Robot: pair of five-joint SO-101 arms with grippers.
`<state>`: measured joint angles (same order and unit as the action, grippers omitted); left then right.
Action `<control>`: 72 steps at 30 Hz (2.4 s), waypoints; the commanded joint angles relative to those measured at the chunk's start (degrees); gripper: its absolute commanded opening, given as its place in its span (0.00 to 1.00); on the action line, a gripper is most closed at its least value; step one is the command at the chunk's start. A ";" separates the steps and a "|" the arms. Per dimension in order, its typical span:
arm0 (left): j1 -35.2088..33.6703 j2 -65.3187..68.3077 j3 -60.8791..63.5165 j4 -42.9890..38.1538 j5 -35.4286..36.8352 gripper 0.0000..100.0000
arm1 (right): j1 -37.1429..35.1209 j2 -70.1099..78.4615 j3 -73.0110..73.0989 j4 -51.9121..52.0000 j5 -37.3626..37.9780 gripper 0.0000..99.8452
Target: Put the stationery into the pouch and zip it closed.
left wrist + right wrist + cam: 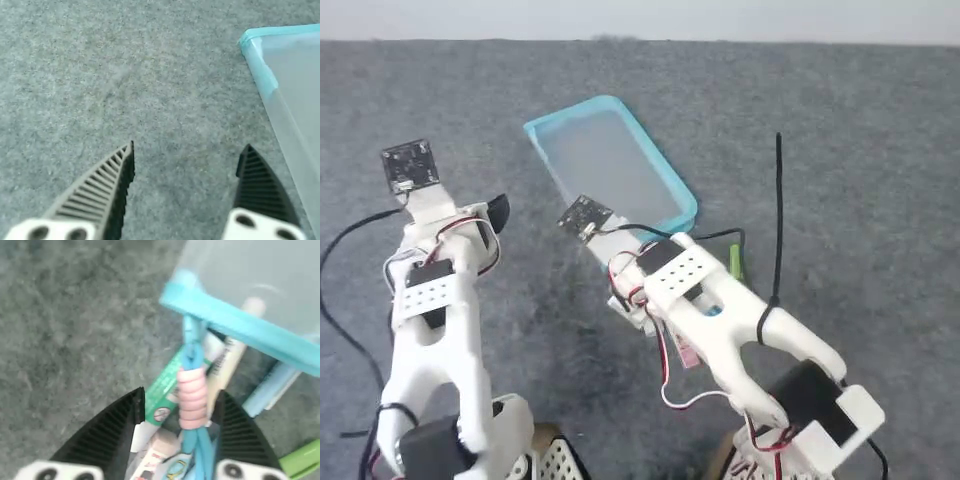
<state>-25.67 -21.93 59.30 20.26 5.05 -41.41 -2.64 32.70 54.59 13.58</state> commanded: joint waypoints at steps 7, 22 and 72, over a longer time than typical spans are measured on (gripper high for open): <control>1.58 -0.09 -3.12 -1.58 0.88 0.31 | 2.15 -0.40 -3.25 -0.48 -0.70 0.01; 1.49 -0.09 -3.12 -1.58 0.88 0.31 | 2.07 -0.31 -3.16 1.27 -0.70 0.21; 38.42 -58.55 15.96 27.43 -13.36 0.31 | 4.70 -40.66 1.32 10.77 1.85 0.01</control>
<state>12.04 -79.87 75.82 47.78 -9.45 -34.99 -41.05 38.15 64.88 14.29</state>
